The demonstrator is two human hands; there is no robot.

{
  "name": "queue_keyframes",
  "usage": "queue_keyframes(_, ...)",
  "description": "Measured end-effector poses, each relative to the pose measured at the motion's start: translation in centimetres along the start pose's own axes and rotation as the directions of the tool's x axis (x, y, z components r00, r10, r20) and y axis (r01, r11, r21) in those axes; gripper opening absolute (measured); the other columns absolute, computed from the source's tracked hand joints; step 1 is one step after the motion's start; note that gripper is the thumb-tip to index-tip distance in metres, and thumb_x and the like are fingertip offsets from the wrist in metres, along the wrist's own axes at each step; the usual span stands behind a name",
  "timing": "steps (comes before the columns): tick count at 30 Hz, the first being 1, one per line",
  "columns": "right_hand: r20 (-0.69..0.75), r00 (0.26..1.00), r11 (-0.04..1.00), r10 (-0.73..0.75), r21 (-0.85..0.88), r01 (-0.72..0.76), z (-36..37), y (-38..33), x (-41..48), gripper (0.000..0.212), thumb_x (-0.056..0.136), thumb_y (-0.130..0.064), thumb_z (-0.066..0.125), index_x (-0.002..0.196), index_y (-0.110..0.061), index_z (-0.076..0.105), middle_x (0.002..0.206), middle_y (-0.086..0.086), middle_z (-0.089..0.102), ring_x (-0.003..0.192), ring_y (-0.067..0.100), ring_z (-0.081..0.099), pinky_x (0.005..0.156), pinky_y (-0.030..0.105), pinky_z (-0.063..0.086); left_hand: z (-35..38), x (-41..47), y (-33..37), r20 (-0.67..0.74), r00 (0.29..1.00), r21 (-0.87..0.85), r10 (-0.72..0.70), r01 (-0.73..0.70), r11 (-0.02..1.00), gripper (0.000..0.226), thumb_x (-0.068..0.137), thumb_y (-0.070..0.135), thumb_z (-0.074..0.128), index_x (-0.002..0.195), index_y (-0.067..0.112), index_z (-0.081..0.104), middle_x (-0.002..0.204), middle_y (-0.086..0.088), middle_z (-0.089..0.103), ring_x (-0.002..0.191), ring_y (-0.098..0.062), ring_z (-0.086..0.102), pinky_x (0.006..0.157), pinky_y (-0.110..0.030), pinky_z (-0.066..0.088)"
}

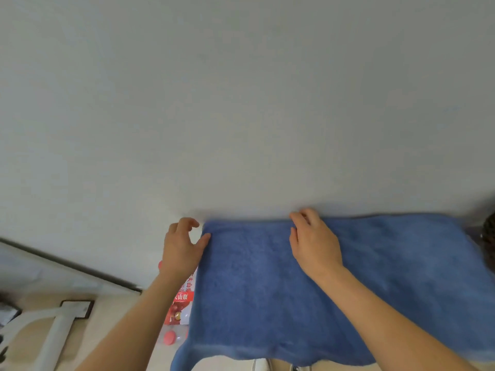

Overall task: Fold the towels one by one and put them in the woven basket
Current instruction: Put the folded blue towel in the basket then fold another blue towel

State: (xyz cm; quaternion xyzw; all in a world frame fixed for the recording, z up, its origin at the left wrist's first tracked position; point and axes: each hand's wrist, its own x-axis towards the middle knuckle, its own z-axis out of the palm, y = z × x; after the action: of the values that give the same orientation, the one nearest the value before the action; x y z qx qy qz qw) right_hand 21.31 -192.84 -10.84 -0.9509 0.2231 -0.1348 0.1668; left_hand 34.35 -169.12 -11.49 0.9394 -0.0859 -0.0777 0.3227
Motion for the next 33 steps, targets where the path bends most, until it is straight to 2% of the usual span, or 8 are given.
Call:
queue_keyframes(3, 0.061, 0.985, 0.985, -0.158, -0.058, 0.162, 1.1, -2.3, -1.7, 0.037, 0.081, -0.024, 0.064, 0.117, -0.014, 0.064, 0.118, 0.012, 0.063, 0.098, 0.03, 0.065, 0.071, 0.038, 0.056, 0.4, -0.8, -0.7, 0.055, 0.986, -0.063, -0.16, 0.164, 0.985, 0.032, 0.085, 0.04, 0.065, 0.104, 0.029, 0.043, 0.108, 0.008, 0.054, 0.102, -0.015, 0.054, 0.091, -0.041, 0.045)
queue_keyframes(6, 0.221, 0.939, 0.955, -0.264, -0.077, 0.287, 2.7, -5.7, -3.8, 0.053, 0.086, -0.044, 0.037, 0.128, -0.019, 0.059, 0.132, 0.009, 0.059, 0.12, 0.024, 0.057, 0.092, 0.045, 0.05, 0.4, -0.7, -0.8, 0.149, 0.965, -0.161, -0.218, 0.241, 0.957, 0.029, 0.087, 0.041, 0.062, 0.104, 0.027, 0.043, 0.108, 0.003, 0.061, 0.096, -0.019, 0.06, 0.087, -0.039, 0.047)
queue_keyframes(11, 0.349, 0.916, 0.962, -0.197, -0.11, 0.249, 3.7, -9.0, -5.1, 0.056, 0.082, -0.047, 0.036, 0.121, -0.02, 0.065, 0.131, 0.009, 0.06, 0.121, 0.023, 0.057, 0.09, 0.057, 0.046, -0.2, 0.3, -0.6, 0.255, 0.937, -0.358, -0.239, 0.321, 0.877, 0.023, 0.092, 0.036, 0.056, 0.105, 0.02, 0.045, 0.102, -0.006, 0.067, 0.087, -0.019, 0.064, 0.065, -0.026, 0.044)
queue_keyframes(18, 0.312, 0.949, 0.972, -0.04, -0.208, 0.109, 4.0, -11.9, -5.0, 0.057, 0.049, -0.032, 0.082, 0.103, -0.018, 0.068, 0.121, 0.01, 0.065, 0.104, 0.025, 0.062, 0.078, 0.044, 0.031, -1.0, 1.9, -3.5, 0.518, 0.813, -0.398, -0.267, 0.505, 0.766, 0.039, 0.085, 0.03, 0.068, 0.116, 0.018, 0.046, 0.098, -0.015, 0.067, 0.079, -0.026, 0.063, 0.062, -0.034, 0.05)
queue_keyframes(22, 0.264, 0.961, 0.973, 0.084, -0.231, -0.021, 3.7, -14.7, -4.8, 0.062, 0.061, -0.029, 0.077, 0.12, -0.018, 0.059, 0.137, 0.009, 0.053, 0.105, 0.028, 0.052, 0.077, 0.044, 0.04, -2.6, 1.7, -3.0, 0.438, 0.889, -0.558, -0.134, 0.386, 0.734, 0.021, 0.084, 0.004, 0.062, 0.098, 0.017, 0.054, 0.092, -0.02, 0.067, 0.073, -0.026, 0.061, 0.058, -0.033, 0.049)
queue_keyframes(25, 0.313, 0.942, 0.991, 0.117, 0.017, -0.129, 3.7, -17.0, -5.3, 0.065, 0.088, -0.038, 0.053, 0.144, -0.022, 0.027, 0.147, 0.002, 0.031, 0.121, 0.024, 0.041, 0.091, 0.035, 0.04, -4.8, 1.4, -1.7, 0.424, 0.904, -0.596, 0.047, 0.24, 0.767, 0.017, 0.086, -0.002, 0.056, 0.093, 0.012, 0.062, 0.09, -0.019, 0.066, 0.07, -0.025, 0.061, 0.059, -0.034, 0.05)
queue_keyframes(29, 0.281, 0.941, 0.914, 0.189, 0.3, -0.273, 3.4, -21.1, -6.1, 0.055, 0.085, -0.051, 0.055, 0.129, -0.029, 0.034, 0.118, -0.005, 0.042, 0.095, 0.015, 0.057, 0.075, 0.029, 0.052, -7.5, 1.6, -0.2, 0.537, 0.822, -0.584, 0.189, 0.2, 0.787, 0.024, 0.086, -0.006, 0.054, 0.097, 0.007, 0.071, 0.082, -0.012, 0.07, 0.076, -0.021, 0.066, 0.068, -0.029, 0.054)
queue_keyframes(33, 0.116, 0.931, 0.879, 0.346, 0.307, -0.365, 3.1, -21.5, -6.2, 0.023, 0.087, -0.022, 0.052, 0.108, -0.023, 0.043, 0.101, -0.004, 0.051, 0.086, 0.019, 0.058, 0.069, 0.036, 0.049, -9.0, 1.9, 1.4, 0.539, 0.76, -0.458, 0.363, -0.097, 0.884, 0.042, 0.078, -0.017, 0.053, 0.104, 0.011, 0.071, 0.088, -0.005, 0.073, 0.079, -0.008, 0.068, 0.075, -0.017, 0.053)
